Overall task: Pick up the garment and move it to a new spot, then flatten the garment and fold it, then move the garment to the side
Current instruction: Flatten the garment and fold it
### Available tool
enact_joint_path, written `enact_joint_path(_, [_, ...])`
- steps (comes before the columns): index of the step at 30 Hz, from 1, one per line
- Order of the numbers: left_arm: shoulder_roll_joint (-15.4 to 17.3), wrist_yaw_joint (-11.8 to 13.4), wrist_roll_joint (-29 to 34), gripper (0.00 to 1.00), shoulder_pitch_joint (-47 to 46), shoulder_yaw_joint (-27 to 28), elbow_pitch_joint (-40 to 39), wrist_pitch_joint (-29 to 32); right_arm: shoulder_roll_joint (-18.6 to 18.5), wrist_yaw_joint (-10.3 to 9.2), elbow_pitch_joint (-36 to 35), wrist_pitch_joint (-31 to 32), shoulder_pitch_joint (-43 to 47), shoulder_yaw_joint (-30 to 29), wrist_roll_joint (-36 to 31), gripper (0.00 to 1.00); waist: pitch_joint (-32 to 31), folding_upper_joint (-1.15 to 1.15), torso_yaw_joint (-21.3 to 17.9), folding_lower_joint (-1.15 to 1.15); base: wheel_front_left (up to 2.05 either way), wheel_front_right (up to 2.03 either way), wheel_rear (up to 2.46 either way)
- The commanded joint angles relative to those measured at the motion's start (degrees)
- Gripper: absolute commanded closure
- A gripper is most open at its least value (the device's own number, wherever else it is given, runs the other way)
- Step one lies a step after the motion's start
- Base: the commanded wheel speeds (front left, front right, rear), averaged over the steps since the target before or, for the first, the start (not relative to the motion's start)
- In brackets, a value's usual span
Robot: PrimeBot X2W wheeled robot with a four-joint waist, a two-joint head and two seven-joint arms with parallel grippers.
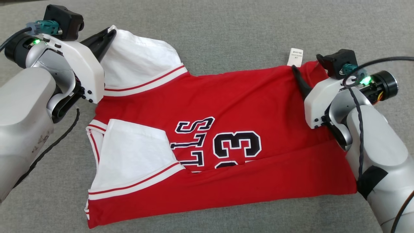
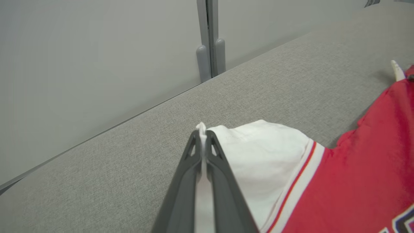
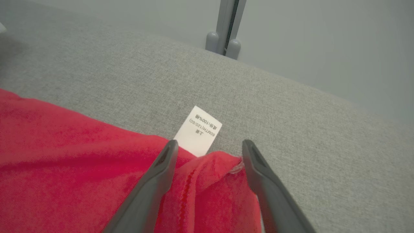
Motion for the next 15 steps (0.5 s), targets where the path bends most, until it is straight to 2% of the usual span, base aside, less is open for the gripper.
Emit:
enact_joint_path(1, [-0.3, 0.0, -0.6, 1.0, 0.4, -0.4, 0.2, -0.5, -0.8, -0.02, 1.6, 1.0, -0.9, 0.1, -0.5, 0.0, -0.5, 0.0, 0.5, 0.0, 0.0, 0.0, 0.0])
enact_joint_path(8, [-0.2, 0.0, -1.7, 1.0, -0.7, -2.3, 0.7, -1.2, -2.5, -0.03, 8.8, 1.9, -2.4, -2.5, -1.1, 0.0, -0.8, 0.0, 0.6, 0.0, 0.0, 0.0, 0.0])
enact_joint_path(15, [-0.1, 0.0, -2.8, 1.0, -1.1, -3.5, 1.1, -1.7, -1.8, -0.07, 13.2, 0.5, -3.3, -5.4, -0.4, 0.0, -0.4, 0.0, 0.5, 0.0, 0.0, 0.0, 0.0])
